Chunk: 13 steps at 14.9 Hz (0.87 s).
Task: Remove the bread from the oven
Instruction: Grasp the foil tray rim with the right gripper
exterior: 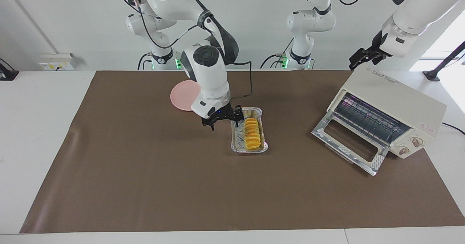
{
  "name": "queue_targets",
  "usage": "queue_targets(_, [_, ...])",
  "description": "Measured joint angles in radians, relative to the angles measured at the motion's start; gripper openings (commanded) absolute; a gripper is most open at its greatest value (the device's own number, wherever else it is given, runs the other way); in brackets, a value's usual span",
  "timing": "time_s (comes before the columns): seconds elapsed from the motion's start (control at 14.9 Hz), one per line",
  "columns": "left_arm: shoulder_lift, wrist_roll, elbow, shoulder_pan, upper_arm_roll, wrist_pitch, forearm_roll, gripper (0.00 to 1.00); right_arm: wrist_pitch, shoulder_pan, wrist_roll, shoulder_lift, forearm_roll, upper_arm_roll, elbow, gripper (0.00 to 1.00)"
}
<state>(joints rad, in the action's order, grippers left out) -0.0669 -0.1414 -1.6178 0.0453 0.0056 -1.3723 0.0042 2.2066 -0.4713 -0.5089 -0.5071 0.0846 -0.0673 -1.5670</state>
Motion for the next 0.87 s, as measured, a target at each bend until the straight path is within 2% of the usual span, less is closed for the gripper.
queue_targets(0.2, [0.007, 0.023, 0.000, -0.003, 0.003, -0.004, 0.000, 1.00, 0.073, -0.008, -0.033, -0.008, 0.039, -0.001, -0.077, 0.99])
queue_targets(0.27, [0.015, 0.027, 0.001, -0.004, 0.004, -0.006, 0.000, 1.00, 0.080, -0.013, -0.033, -0.005, 0.068, -0.001, -0.096, 0.90])
queue_targets(0.34, [0.027, 0.029, 0.002, -0.004, 0.004, -0.008, 0.000, 1.00, 0.080, -0.022, -0.033, 0.001, 0.087, -0.001, -0.112, 0.76])
queue_targets(0.4, [0.042, 0.030, 0.003, -0.004, 0.003, -0.012, 0.000, 1.00, 0.080, -0.033, -0.036, 0.009, 0.095, -0.001, -0.126, 0.48])
queue_targets(0.54, [0.063, 0.034, 0.005, -0.004, 0.003, -0.013, 0.000, 1.00, 0.080, -0.052, -0.060, 0.026, 0.097, -0.001, -0.156, 0.00])
queue_targets(0.87, [0.066, 0.039, 0.015, -0.004, -0.002, -0.013, 0.000, 1.00, 0.081, -0.077, -0.148, 0.049, 0.097, -0.001, -0.192, 0.00])
